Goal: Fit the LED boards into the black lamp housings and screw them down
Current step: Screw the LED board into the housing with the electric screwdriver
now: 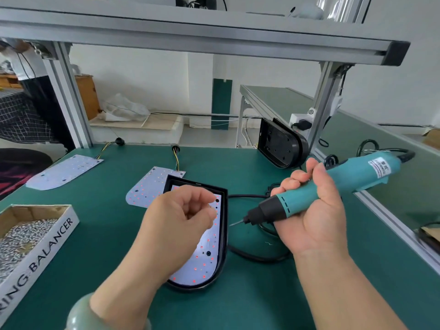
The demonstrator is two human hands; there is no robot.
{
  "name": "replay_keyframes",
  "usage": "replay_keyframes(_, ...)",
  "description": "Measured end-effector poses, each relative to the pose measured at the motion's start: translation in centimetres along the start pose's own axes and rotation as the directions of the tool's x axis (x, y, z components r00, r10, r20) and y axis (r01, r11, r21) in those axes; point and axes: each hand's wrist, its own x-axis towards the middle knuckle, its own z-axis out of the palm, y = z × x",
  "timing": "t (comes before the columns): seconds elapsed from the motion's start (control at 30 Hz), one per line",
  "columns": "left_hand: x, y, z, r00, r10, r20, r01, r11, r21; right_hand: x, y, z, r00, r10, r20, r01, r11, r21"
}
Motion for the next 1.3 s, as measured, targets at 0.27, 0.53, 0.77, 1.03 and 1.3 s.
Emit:
replay_keyframes(0.27,-0.3,-0.1,0.7,0.992,-0.122,-0.011,0.119,0.981,-0.151,-0.1,-0.6,1.8,0.994,-0.058,-0.098,0.077,0.976,0.203)
replay_keyframes(0.53,-0.6,0.1,1.9,0.972,-0.218,0.085,0.234,0.890,-0.391,-1.3,0.5,0.5,0.996,-0.053,-0.072,0.067,0.976,0.208)
replay_keyframes(0.77,-0.6,0.1,1.9,0.958,-0.255,0.129,0.286,0.846,-0.450,-1.3,0.3,0.3,0.995,-0.066,-0.071,0.080,0.972,0.223)
replay_keyframes(1.03,-1.0,0.1,2.4,0.972,-0.211,0.105,0.236,0.868,-0.437,-1.2,0.3,0.3,0.993,-0.083,-0.080,0.098,0.971,0.219)
replay_keyframes(1.3,-1.0,0.4,2.7,0.965,-0.238,0.109,0.260,0.814,-0.519,-1.3,0.4,0.4,0.994,-0.086,-0.071,0.100,0.970,0.223)
